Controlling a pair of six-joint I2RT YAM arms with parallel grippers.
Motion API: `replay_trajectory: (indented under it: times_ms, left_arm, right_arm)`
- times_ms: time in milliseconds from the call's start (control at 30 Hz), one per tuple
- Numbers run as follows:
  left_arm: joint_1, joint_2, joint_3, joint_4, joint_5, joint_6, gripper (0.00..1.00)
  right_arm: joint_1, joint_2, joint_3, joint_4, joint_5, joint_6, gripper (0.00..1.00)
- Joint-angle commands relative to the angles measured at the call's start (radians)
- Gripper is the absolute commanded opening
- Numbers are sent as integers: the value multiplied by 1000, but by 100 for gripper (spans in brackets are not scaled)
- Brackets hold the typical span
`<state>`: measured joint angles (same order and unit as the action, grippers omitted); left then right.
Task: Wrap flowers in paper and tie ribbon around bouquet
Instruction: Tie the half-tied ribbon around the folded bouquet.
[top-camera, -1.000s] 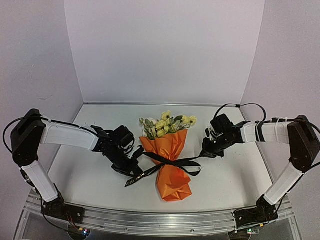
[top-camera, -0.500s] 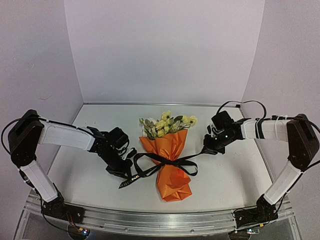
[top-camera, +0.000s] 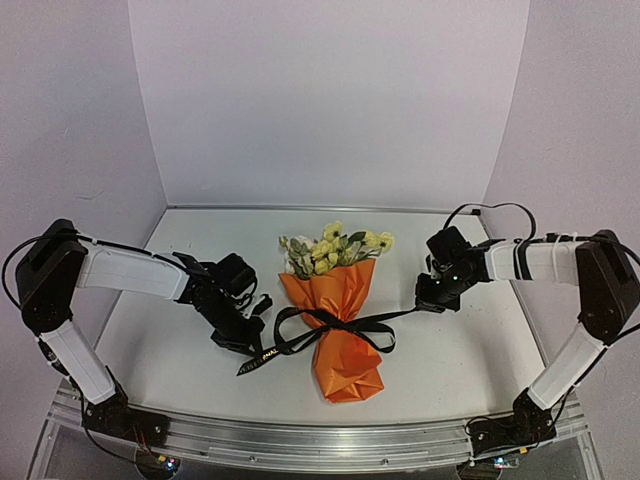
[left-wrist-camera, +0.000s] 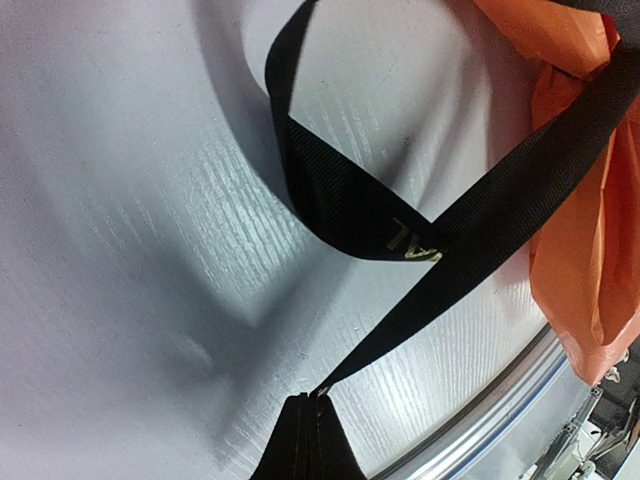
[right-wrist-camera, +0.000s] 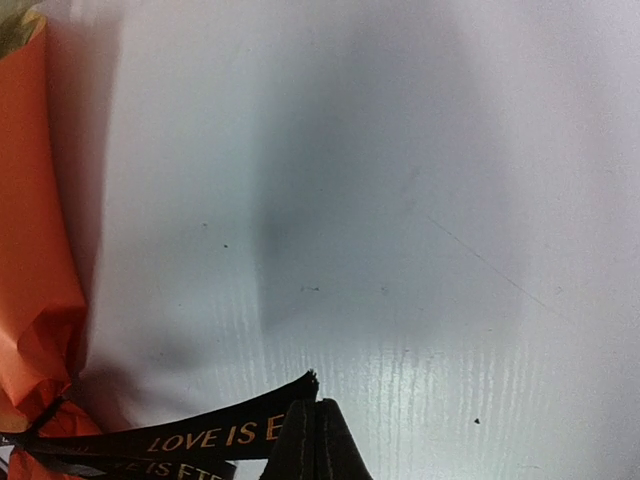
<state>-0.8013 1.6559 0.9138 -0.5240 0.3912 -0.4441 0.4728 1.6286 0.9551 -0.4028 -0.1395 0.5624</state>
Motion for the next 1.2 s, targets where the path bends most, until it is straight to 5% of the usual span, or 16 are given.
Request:
replay_trajectory:
  times_ms: [0, 233, 467, 567, 667, 1167]
  left_arm:
    - [7, -38, -15, -4, 2, 1, 0]
    - [8, -62, -15, 6, -17, -12, 3]
    - [18, -147, 20, 24, -77, -51, 48]
    - [38, -154, 40, 44, -93, -80, 51]
    - [53, -113, 63, 73, -107, -103, 52]
    - [16, 129, 149, 196, -80, -146, 50]
  right_arm:
    - [-7, -58, -8, -16, 88, 6, 0]
    - [-8, -58, 17, -23, 48, 4, 0]
    - [-6, -109, 27, -91, -12, -6, 8]
    - [6, -154, 15, -136, -29, -13, 30]
    - [24, -205, -24, -155, -34, -7, 39]
    - [250, -123, -111, -20, -26, 74, 41]
